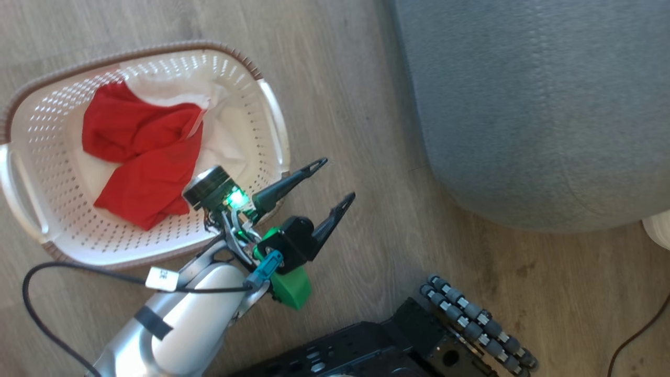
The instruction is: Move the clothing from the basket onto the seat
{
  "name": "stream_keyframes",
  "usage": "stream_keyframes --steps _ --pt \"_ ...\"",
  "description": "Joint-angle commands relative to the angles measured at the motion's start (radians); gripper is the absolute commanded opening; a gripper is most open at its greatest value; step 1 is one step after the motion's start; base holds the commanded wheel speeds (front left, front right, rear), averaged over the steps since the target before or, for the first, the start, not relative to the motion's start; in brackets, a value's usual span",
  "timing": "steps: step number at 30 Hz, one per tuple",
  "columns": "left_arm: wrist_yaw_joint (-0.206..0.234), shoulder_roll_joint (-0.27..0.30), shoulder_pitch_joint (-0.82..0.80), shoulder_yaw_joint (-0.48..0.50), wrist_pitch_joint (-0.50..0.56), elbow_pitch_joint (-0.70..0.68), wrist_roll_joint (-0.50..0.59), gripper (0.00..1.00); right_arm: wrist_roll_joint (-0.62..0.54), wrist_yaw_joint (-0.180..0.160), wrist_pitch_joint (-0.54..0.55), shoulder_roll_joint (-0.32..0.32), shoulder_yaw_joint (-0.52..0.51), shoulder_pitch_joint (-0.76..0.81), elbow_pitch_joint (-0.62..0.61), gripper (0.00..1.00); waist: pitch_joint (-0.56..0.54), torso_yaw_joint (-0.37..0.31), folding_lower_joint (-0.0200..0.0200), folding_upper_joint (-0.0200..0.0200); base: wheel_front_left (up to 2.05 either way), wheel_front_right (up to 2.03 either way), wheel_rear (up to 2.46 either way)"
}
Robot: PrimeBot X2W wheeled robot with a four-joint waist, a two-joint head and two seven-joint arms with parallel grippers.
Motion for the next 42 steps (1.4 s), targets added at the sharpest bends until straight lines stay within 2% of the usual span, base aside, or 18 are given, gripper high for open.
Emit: stream_keyframes --steps 1,7,14,21,22,23,24,29,36,42 --pt "0.008 -0.003 -0.007 0.01 -0.005 -0.033 -0.008 1.0 -0.004 0.007 -0.002 -0.053 -0.026 -0.045 -0.023 0.0 0.016 0.019 -0.0001 0.0 0.0 0.0 0.0" --pt "0.019 -0.011 -0.015 0.002 -0.005 -0.032 -0.016 1.0 -0.032 0.007 -0.002 -0.052 -0.03 -0.066 0.082 0.0 0.025 0.038 -0.0001 0.0 0.0 0.0 0.0" --pt "0.044 -0.009 -0.03 0.019 -0.005 -0.038 -0.033 1.0 -0.041 0.007 0.009 -0.069 0.033 -0.113 0.322 0.0 0.029 0.06 -0.0001 0.0 0.0 0.0 0.0" --pt "0.056 -0.011 -0.035 0.016 -0.005 -0.043 -0.039 1.0 -0.026 0.007 0.043 -0.068 0.088 -0.132 0.389 0.0 0.032 0.062 -0.0001 0.0 0.0 0.0 0.0" --pt "0.055 -0.013 -0.036 0.014 -0.005 -0.046 -0.041 1.0 -0.025 0.007 0.039 -0.07 0.095 -0.134 0.391 0.27 0.032 0.061 -0.0001 0.0 0.0 0.0 0.0" --pt "0.052 -0.015 -0.037 0.011 -0.005 -0.052 -0.044 1.0 -0.024 0.007 0.036 -0.072 0.102 -0.135 0.393 0.85 0.032 0.059 -0.0001 0.0 0.0 0.0 0.0" --pt "0.049 -0.018 -0.037 0.01 -0.005 -0.057 -0.048 1.0 -0.022 0.007 0.034 -0.073 0.107 -0.137 0.394 1.0 0.03 0.058 -0.0001 0.0 0.0 0.0 0.0" --pt "0.039 -0.023 -0.035 0.002 -0.005 -0.063 -0.057 1.0 -0.016 0.007 0.03 -0.079 0.137 -0.132 0.403 1.0 0.007 0.057 -0.0001 0.0 0.0 0.0 0.0" --pt "0.035 -0.048 -0.041 0.004 -0.005 -0.059 -0.071 1.0 -0.01 0.007 0.13 -0.089 0.205 -0.115 0.411 1.0 -0.057 0.07 -0.0001 0.0 0.0 0.0 0.0" --pt "0.027 -0.08 -0.041 0.007 -0.005 -0.066 -0.078 1.0 0.014 0.007 0.151 -0.122 0.247 -0.106 0.413 1.0 -0.13 0.085 -0.0001 0.0 0.0 0.0 0.0"
